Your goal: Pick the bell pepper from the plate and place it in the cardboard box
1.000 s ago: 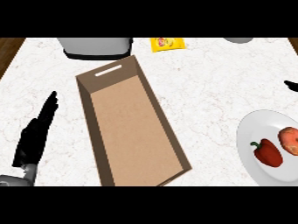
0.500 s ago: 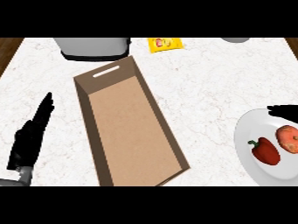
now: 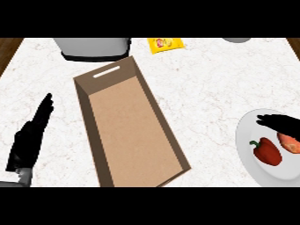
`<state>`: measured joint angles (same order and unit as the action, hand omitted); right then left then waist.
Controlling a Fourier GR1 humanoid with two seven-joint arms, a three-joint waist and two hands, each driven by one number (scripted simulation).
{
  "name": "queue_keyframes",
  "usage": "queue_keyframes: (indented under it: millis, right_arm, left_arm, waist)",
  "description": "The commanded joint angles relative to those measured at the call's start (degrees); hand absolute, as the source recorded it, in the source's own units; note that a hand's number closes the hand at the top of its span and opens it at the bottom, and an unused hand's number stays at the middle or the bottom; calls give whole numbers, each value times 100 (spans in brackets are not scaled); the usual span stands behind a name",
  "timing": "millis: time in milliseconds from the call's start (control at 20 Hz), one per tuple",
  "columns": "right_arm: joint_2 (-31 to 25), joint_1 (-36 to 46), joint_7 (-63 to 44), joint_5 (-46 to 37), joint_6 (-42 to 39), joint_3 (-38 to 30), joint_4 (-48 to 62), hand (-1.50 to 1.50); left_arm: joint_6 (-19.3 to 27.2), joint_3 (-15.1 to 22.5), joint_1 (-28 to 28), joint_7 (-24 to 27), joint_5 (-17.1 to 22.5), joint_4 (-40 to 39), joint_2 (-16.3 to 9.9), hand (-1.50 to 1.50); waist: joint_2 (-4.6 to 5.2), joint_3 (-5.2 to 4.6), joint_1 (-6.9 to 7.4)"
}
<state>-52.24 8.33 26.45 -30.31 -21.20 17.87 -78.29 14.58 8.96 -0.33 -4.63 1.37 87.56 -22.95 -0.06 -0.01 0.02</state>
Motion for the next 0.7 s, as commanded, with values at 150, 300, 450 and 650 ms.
queue_keyframes:
  millis: [150,300,450,650]
  right_arm:
    - [283,-226,-40,-765,-70,-266,85,-150]
    - [663,76,93,-1093,-150,-339,457,-150]
    - [902,173,335,-1230,-26,-506,780,-150]
    - [1036,-11,308,-1576,-147,-650,553,-150]
  left_arm:
    - [-35,-59,112,14,-303,56,393,0]
    - [-262,-177,163,-4,-342,155,387,0]
    - [-449,-409,3,-331,-313,230,292,0]
    - [-504,-496,96,-197,-466,276,513,0]
  waist:
    - [3,1,3]
    - [7,2,25]
    - [7,3,26]
    - [5,2,16]
